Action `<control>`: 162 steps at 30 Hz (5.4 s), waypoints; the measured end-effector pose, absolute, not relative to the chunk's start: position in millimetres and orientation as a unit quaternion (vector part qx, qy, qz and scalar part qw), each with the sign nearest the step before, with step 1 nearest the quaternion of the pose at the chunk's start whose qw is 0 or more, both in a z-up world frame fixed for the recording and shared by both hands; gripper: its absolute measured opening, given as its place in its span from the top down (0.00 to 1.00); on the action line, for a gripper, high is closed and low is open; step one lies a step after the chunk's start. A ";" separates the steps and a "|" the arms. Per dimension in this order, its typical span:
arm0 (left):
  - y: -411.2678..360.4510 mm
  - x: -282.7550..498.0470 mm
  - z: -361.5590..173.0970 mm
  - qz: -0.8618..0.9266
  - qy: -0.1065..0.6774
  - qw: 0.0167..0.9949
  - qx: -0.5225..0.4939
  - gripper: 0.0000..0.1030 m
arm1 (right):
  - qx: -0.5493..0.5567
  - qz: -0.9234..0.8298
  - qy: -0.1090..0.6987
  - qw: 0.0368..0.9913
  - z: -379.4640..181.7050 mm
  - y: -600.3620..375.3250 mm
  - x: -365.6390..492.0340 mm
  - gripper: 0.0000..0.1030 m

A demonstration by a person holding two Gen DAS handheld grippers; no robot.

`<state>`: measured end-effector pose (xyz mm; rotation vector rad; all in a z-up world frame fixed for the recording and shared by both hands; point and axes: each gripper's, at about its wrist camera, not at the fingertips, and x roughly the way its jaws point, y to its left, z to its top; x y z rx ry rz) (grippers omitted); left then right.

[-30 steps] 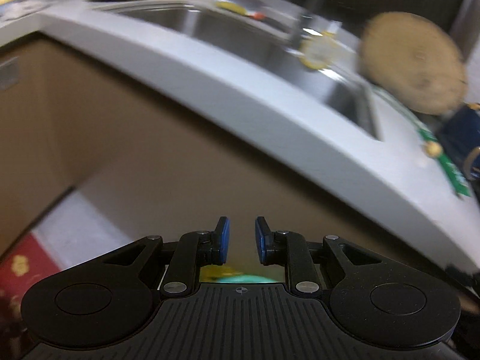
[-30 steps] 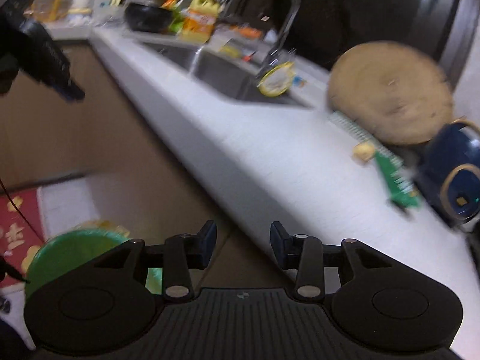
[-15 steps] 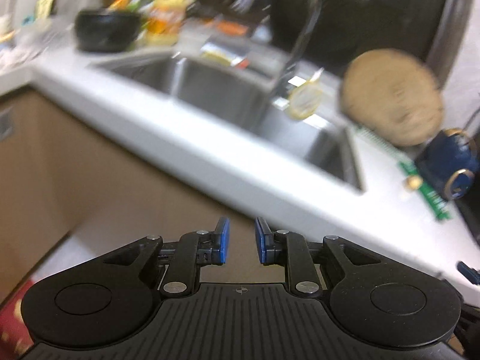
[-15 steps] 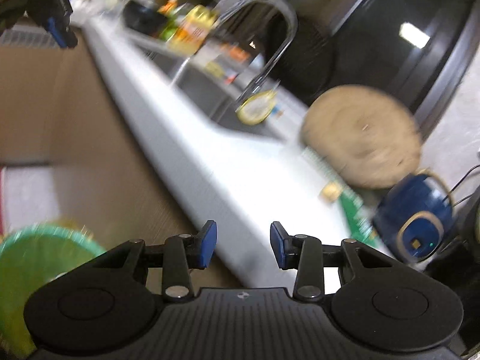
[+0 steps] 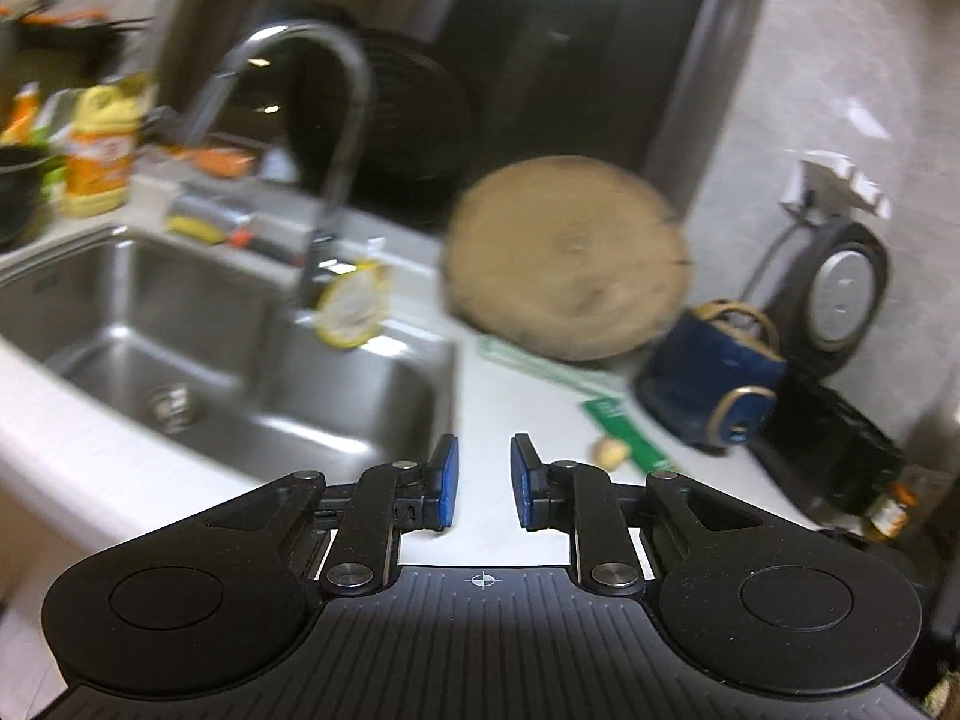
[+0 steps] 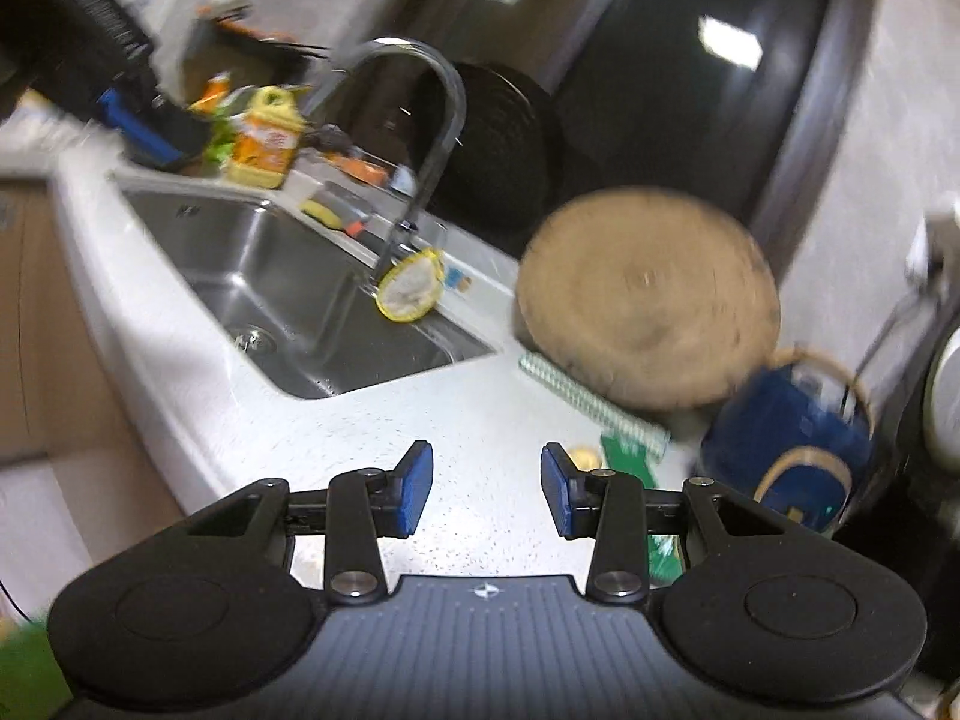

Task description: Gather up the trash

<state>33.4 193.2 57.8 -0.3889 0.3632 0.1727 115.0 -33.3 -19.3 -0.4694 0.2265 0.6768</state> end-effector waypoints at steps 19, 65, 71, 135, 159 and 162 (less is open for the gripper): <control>137.8 166.8 69.9 0.065 0.212 0.960 -0.172 0.79 | -0.176 0.258 0.118 0.943 22.1 -76.5 228.3 0.18; 111.6 159.8 -12.0 0.146 0.337 0.912 -0.180 0.79 | -0.066 0.416 0.382 0.822 -66.8 -26.0 280.8 0.64; 102.4 175.0 -11.4 0.124 0.341 0.916 -0.171 0.79 | -0.050 0.417 0.374 0.827 -63.0 -43.0 283.9 0.58; 76.3 213.4 -45.9 0.138 0.356 0.909 -0.170 0.64 | -0.063 0.347 0.378 0.856 -68.5 -106.9 329.7 0.82; 79.3 226.5 -58.8 0.098 0.367 0.909 -0.169 0.56 | -0.164 0.311 0.299 0.887 -68.9 -84.3 284.0 0.31; 78.9 226.1 -60.5 0.092 0.373 0.907 -0.173 0.53 | -0.147 0.337 0.315 0.875 -72.1 -75.6 294.6 0.31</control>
